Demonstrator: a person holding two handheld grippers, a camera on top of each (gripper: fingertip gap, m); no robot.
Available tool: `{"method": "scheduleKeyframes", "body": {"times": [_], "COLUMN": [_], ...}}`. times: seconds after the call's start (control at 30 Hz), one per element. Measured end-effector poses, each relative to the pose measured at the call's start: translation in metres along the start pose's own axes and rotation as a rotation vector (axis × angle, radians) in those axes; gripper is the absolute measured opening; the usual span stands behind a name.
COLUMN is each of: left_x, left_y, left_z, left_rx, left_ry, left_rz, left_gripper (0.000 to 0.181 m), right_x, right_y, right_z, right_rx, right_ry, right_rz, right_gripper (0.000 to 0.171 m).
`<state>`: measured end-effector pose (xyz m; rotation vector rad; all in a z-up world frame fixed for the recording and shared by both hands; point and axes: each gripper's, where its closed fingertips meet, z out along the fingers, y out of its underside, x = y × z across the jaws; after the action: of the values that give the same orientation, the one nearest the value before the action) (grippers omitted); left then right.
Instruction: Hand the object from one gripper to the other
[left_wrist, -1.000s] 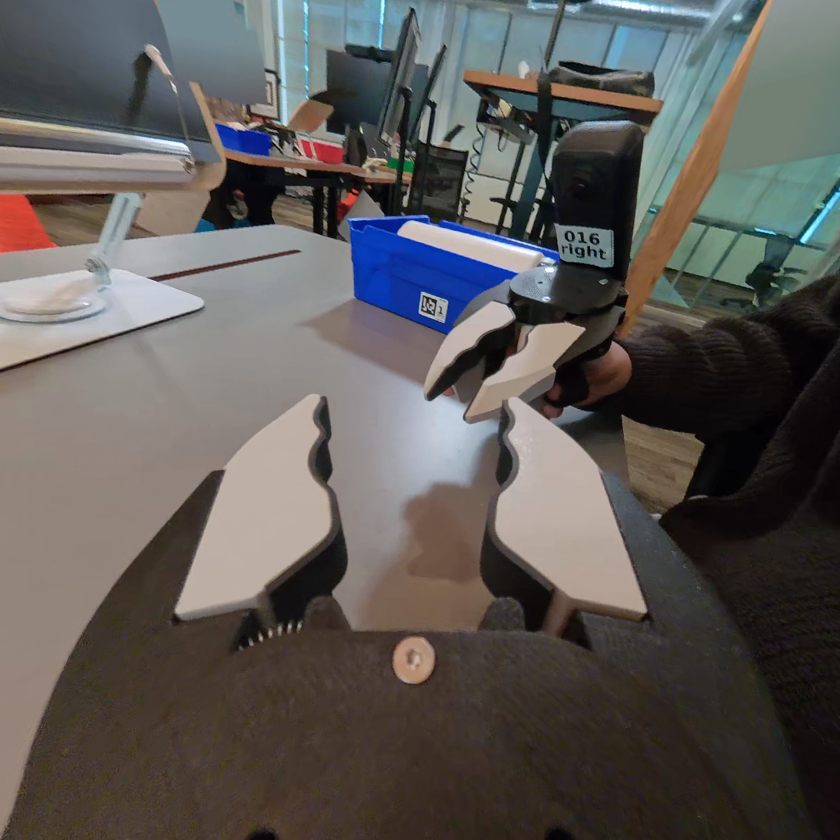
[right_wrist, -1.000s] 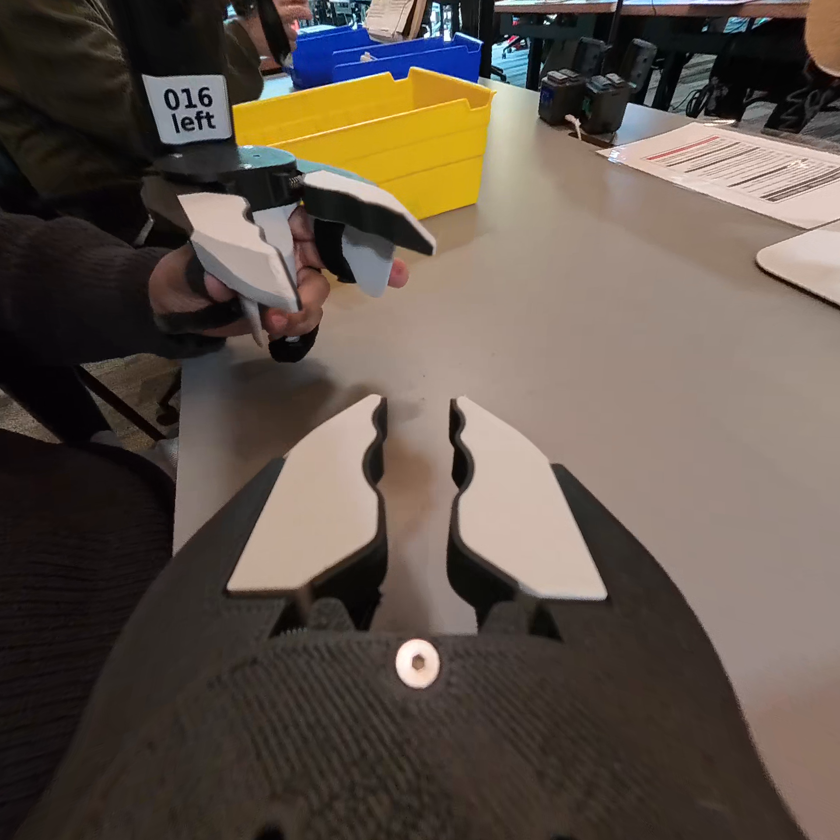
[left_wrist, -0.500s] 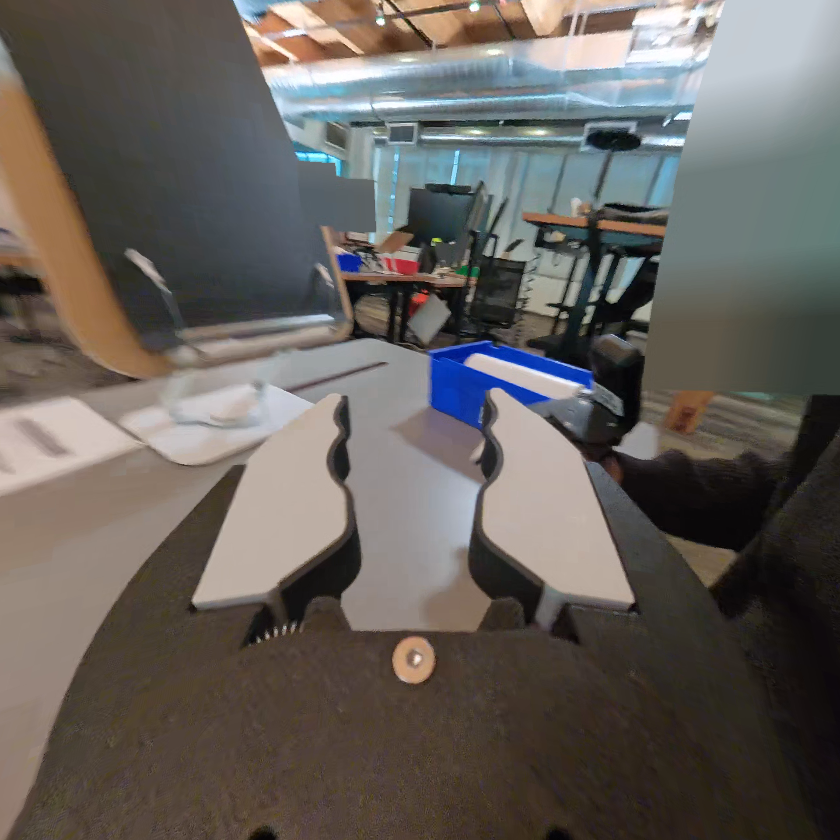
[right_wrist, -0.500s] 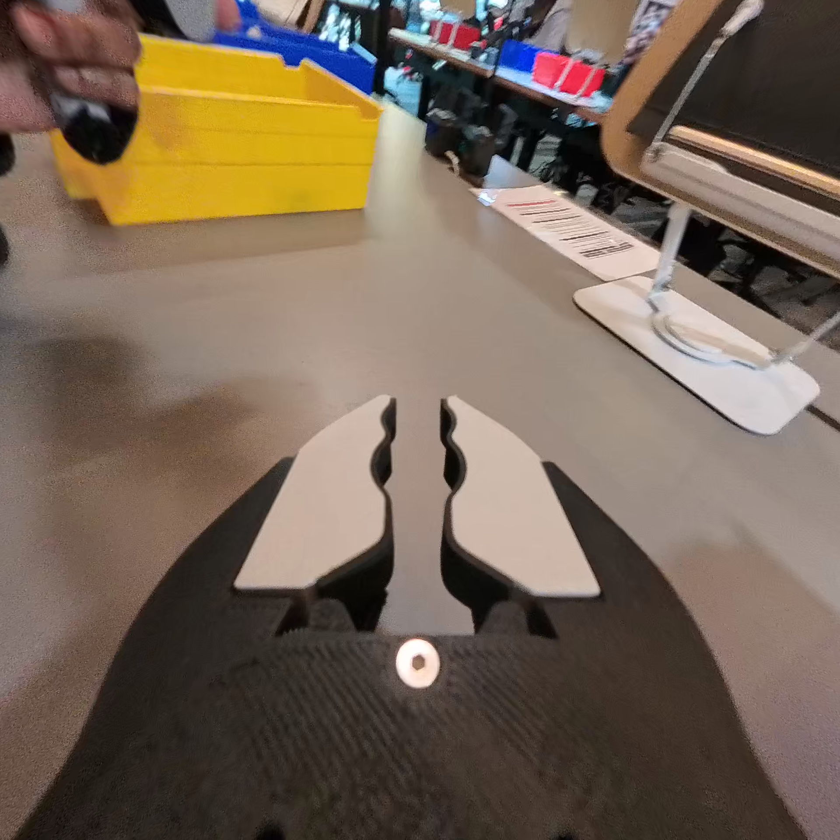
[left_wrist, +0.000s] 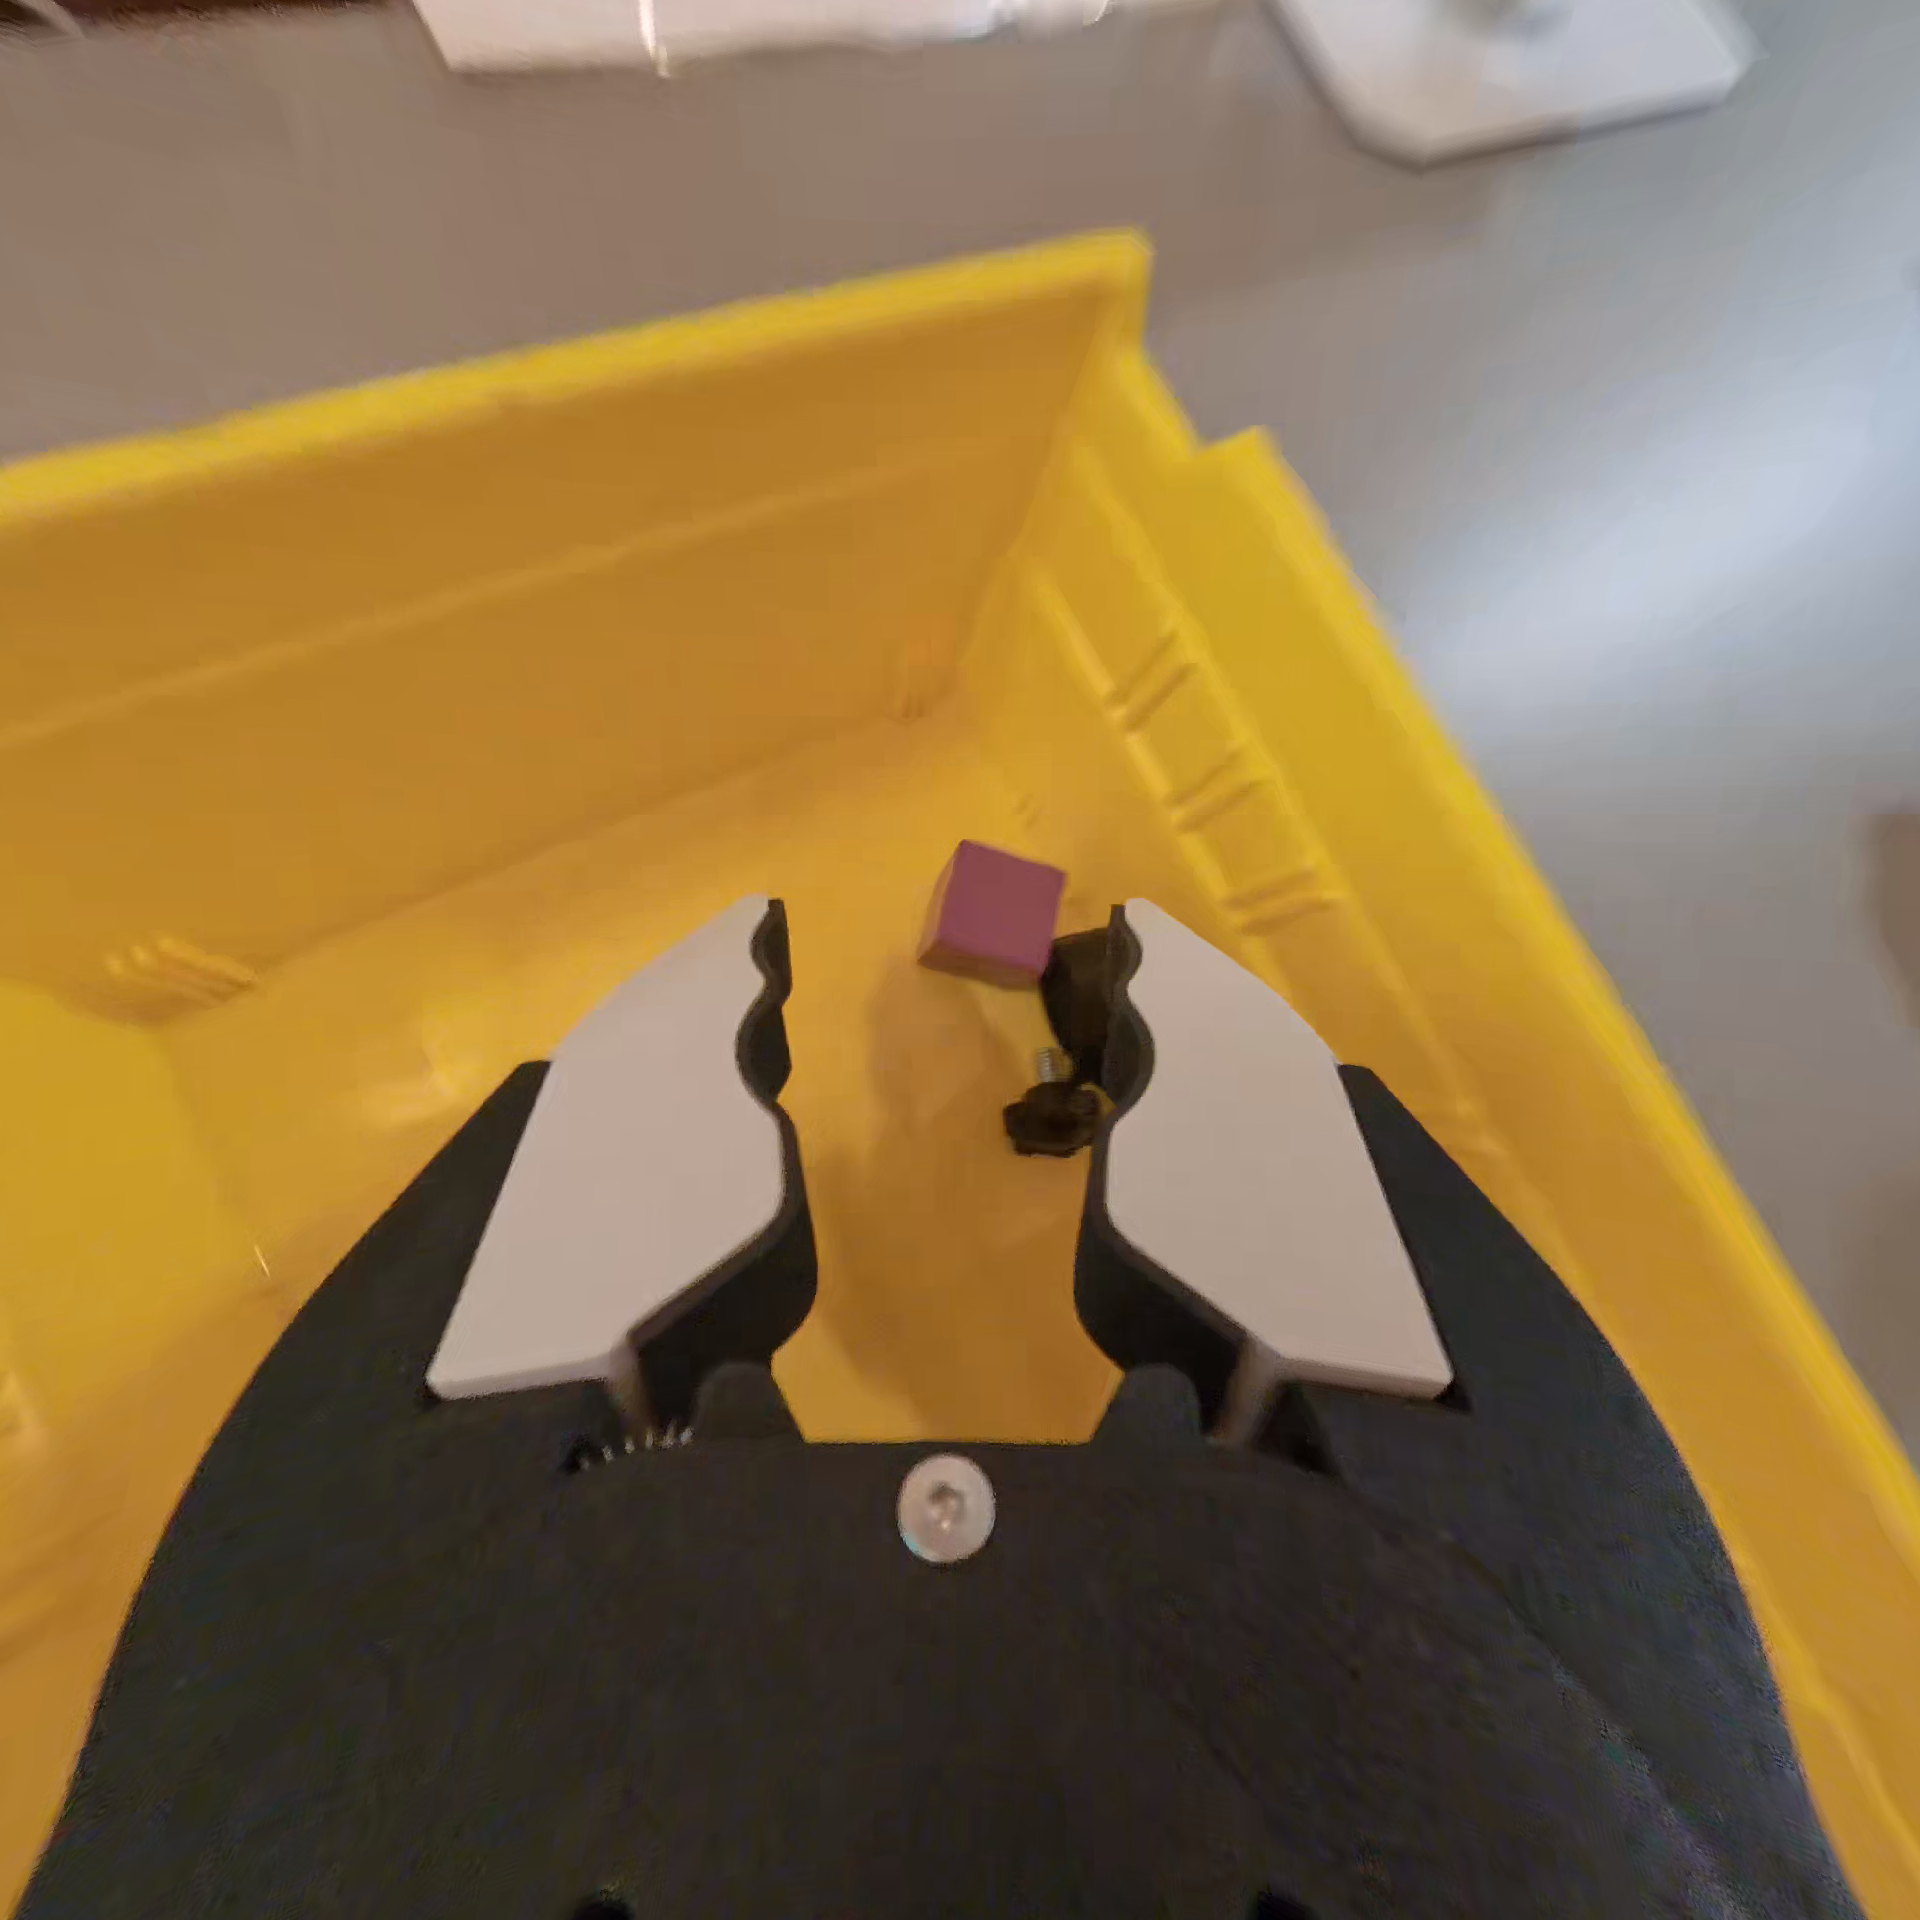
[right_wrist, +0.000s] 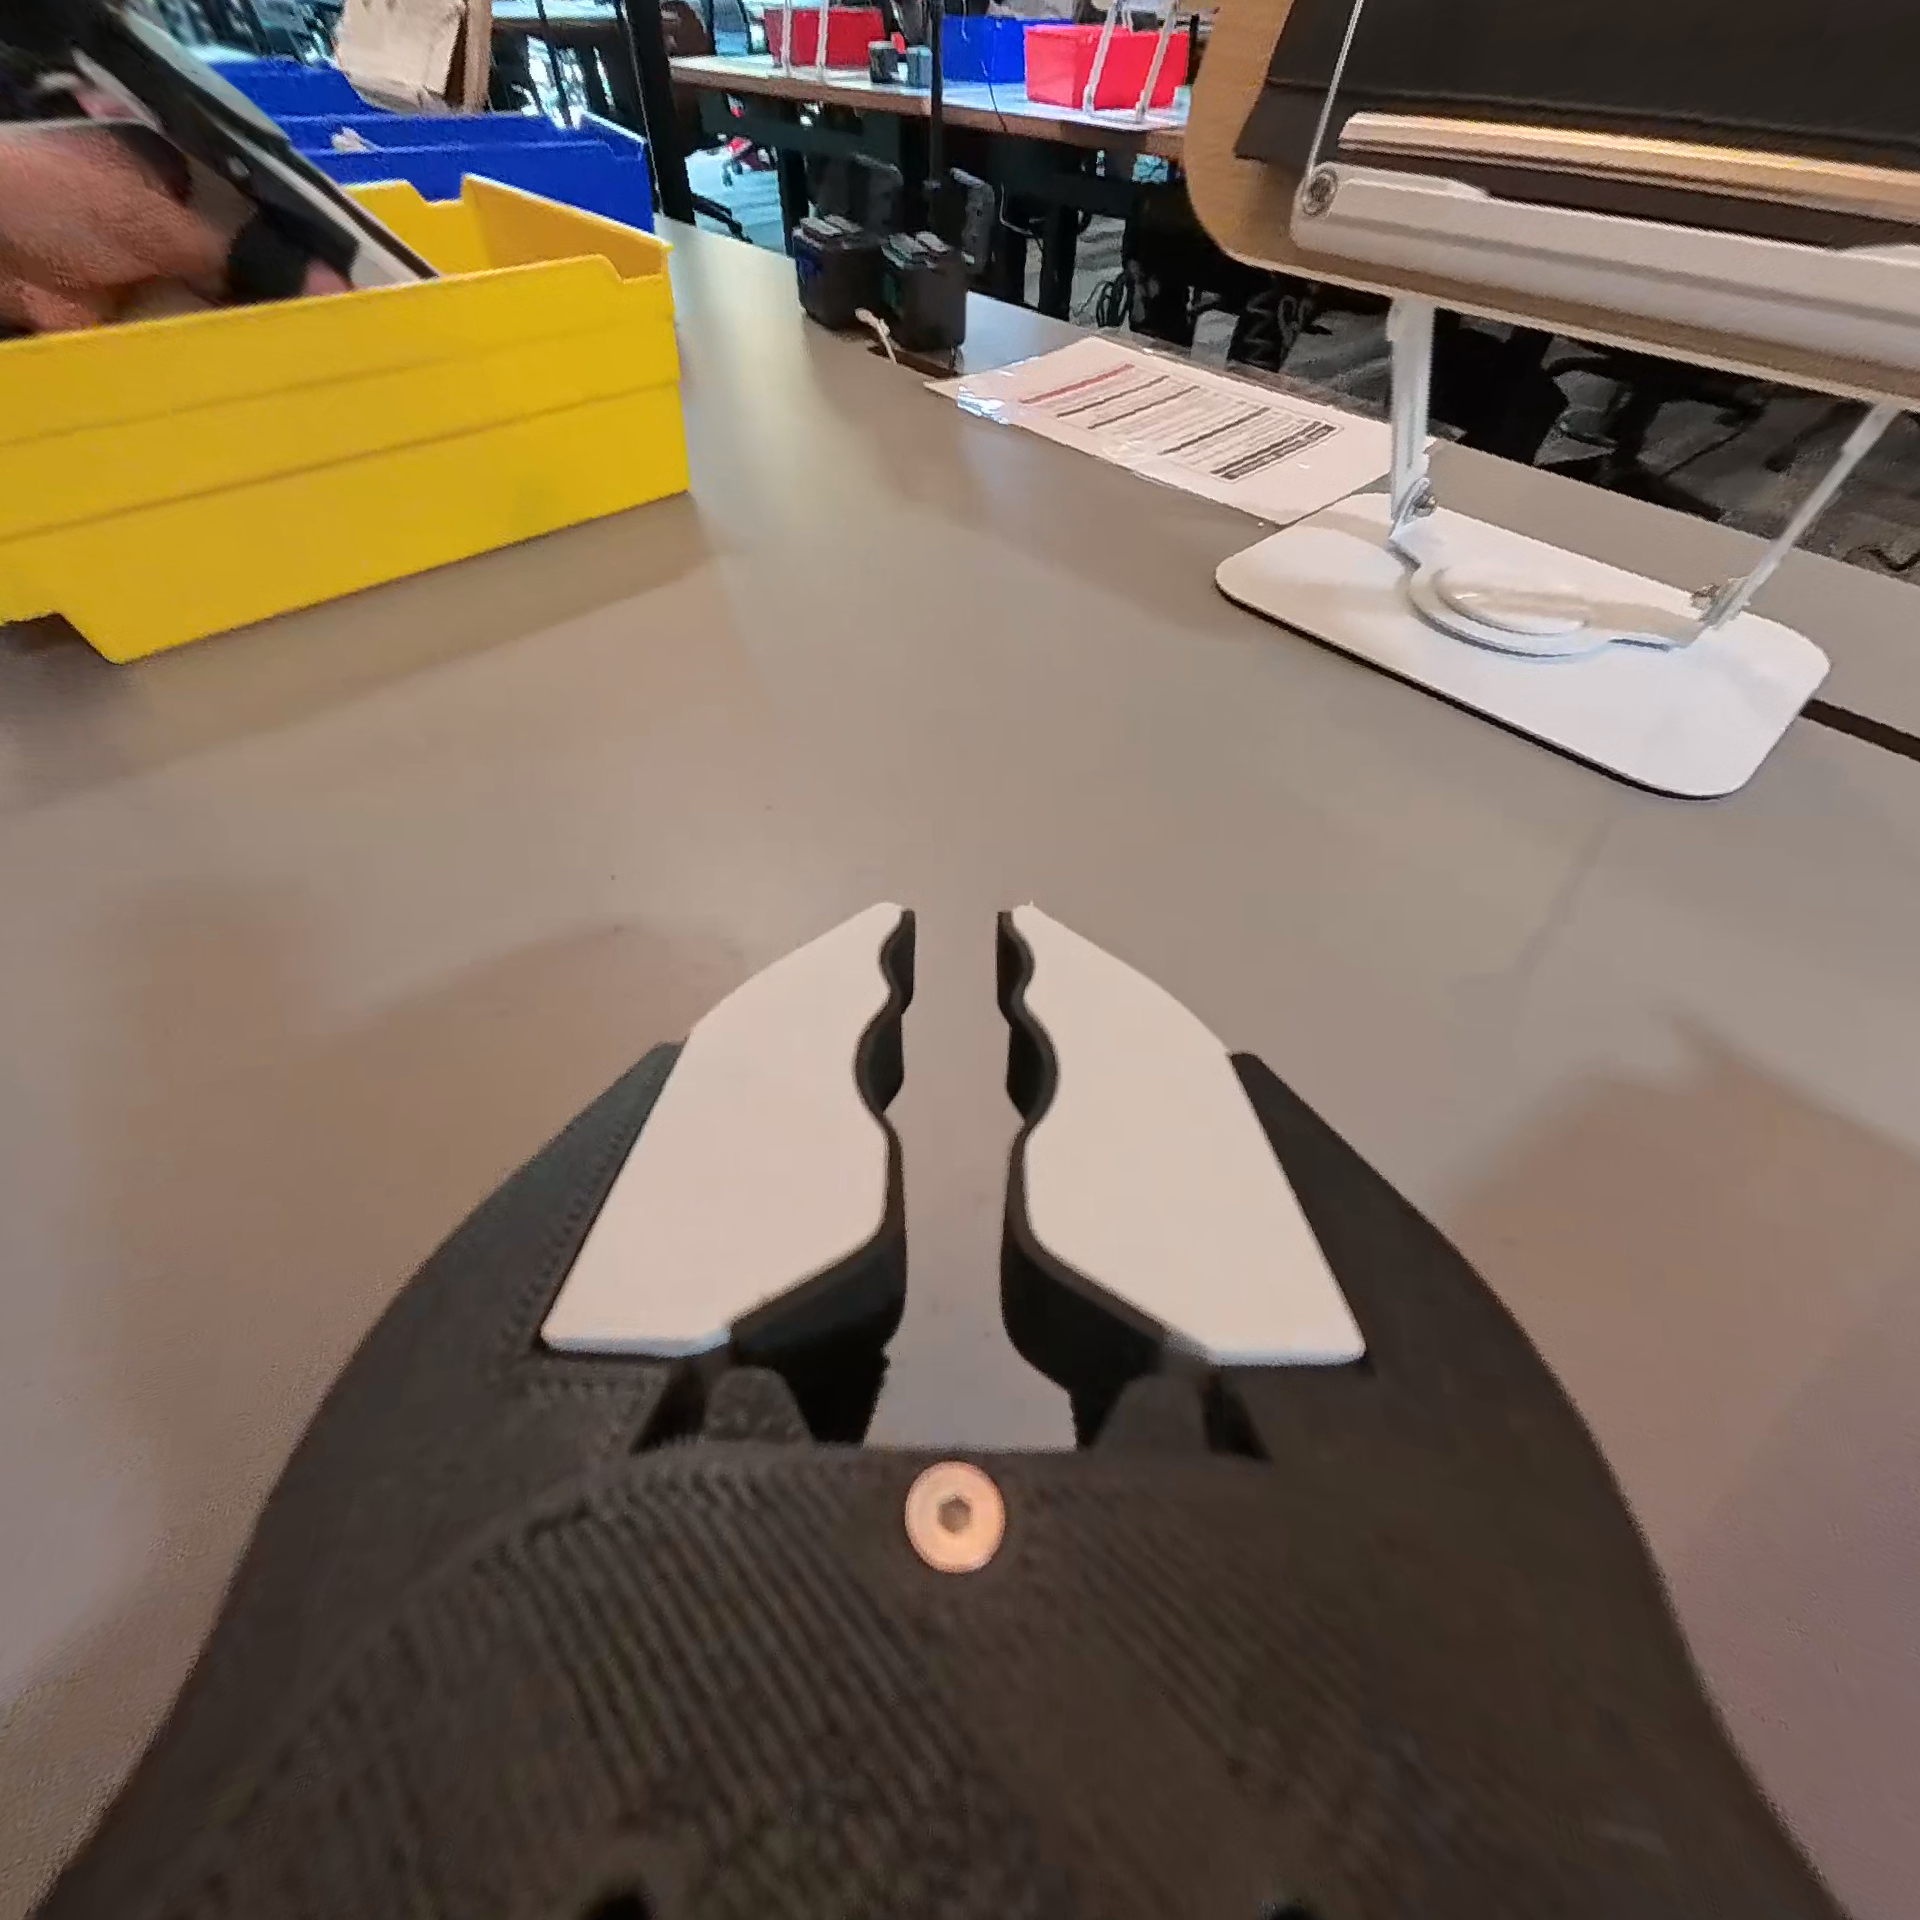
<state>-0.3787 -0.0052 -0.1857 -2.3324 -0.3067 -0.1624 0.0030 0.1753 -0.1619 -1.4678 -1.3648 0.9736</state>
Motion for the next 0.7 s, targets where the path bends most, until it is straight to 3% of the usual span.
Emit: {"method": "scheduleKeyframes", "body": {"times": [0.2, 0.4, 0.57, 0.7], "left_x": [0.002, -0.008, 0.000, 0.088], "left_y": [0.014, 0.014, -0.036, -0.091], "left_z": [0.033, 0.029, -0.015, -0.085], "left_rx": [-0.105, -0.126, 0.141, 0.503], "left_ry": [0.118, 0.027, -0.020, 0.189], "left_rz": [-0.075, 0.031, 0.056, 0.040], "left_gripper": [0.047, 0.029, 0.030, 0.029], "right_x": [-0.009, -0.011, -0.012, -0.015], "right_y": [-0.012, -0.007, -0.013, -0.066], "right_z": [0.009, 0.019, 0.020, 0.023], "right_rx": [0.004, -0.029, -0.017, 0.132], "right_ry": [-0.006, -0.010, -0.028, -0.097], "right_rz": [0.007, -0.046, -0.062, 0.133], "right_gripper": [0.016, 0.016, 0.016, 0.017]}}
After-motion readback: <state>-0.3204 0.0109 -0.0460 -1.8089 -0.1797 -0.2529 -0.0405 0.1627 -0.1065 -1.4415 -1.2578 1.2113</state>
